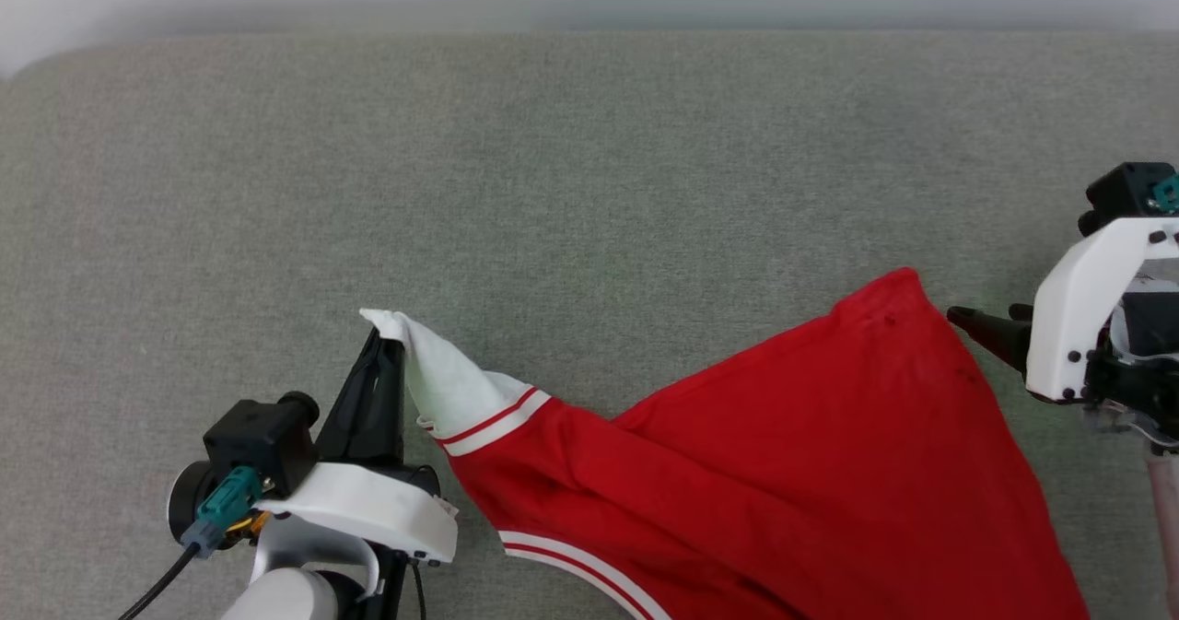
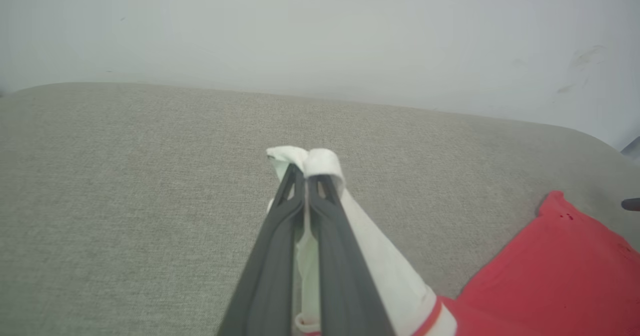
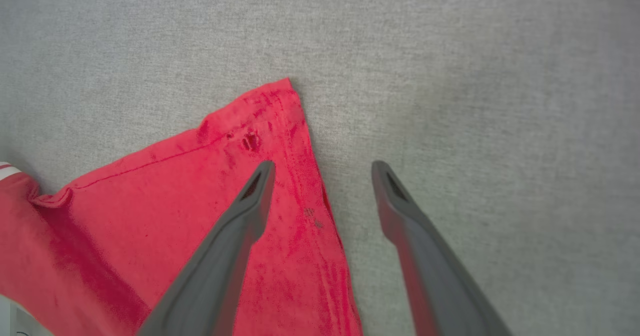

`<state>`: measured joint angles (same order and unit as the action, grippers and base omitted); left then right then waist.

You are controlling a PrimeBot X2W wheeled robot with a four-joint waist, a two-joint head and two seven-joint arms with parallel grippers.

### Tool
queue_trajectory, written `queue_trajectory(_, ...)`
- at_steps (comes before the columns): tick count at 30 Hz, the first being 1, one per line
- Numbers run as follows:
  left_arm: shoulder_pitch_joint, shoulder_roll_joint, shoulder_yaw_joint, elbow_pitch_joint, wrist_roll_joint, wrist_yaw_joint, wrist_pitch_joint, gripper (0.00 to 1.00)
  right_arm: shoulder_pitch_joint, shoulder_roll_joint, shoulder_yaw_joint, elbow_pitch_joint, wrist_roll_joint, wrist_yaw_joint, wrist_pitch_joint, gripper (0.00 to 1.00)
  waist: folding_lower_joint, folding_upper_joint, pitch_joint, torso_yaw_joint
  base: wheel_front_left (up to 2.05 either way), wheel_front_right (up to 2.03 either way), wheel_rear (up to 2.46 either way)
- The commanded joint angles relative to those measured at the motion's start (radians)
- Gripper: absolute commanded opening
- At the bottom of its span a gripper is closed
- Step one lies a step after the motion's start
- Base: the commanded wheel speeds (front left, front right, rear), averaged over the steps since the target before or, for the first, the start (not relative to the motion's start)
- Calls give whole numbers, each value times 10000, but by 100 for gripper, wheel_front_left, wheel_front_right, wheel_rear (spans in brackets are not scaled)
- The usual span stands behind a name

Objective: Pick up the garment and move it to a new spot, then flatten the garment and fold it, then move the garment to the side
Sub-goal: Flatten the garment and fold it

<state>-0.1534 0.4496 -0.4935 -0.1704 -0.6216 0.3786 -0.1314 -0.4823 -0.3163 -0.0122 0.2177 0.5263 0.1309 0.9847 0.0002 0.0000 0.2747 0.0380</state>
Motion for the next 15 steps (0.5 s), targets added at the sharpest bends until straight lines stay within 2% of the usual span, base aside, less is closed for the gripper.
queue_trajectory(1, -214, -82, -42, 21, 63, -48, -69, 0, -277, -16, 210, 183, 41, -2, 74, 100, -2, 0, 423, 336, 0, 0, 0)
queue_trajectory(10, -593, -333, -244, 325, 56, -235, -182, 0, -754, -15, 1730, 1974, 737, -2, 453, 100, -2, 0, 805, 670, 0, 0, 0)
queue_trajectory(11, -599, -345, -251, 353, 33, -244, -188, 0, -742, -37, 1889, 2121, 828, -2, 488, 87, -2, 0, 808, 693, 0, 0, 0)
queue_trajectory(12, -593, -364, -266, 386, 18, -255, -180, 0, -743, -61, 2037, 2248, 919, -2, 537, 36, -2, 0, 814, 712, 0, 0, 0)
queue_trajectory(13, -592, -374, -275, 422, -10, -268, -184, 0, -758, -90, 2191, 2358, 1001, -2, 576, 0, -2, 0, 797, 726, 0, 0, 0)
queue_trajectory(15, -588, -380, -278, 471, -46, -296, -196, 0, -772, -157, 2411, 2452, 1178, 0, 492, 0, -2, 0, 752, 738, 0, 0, 0)
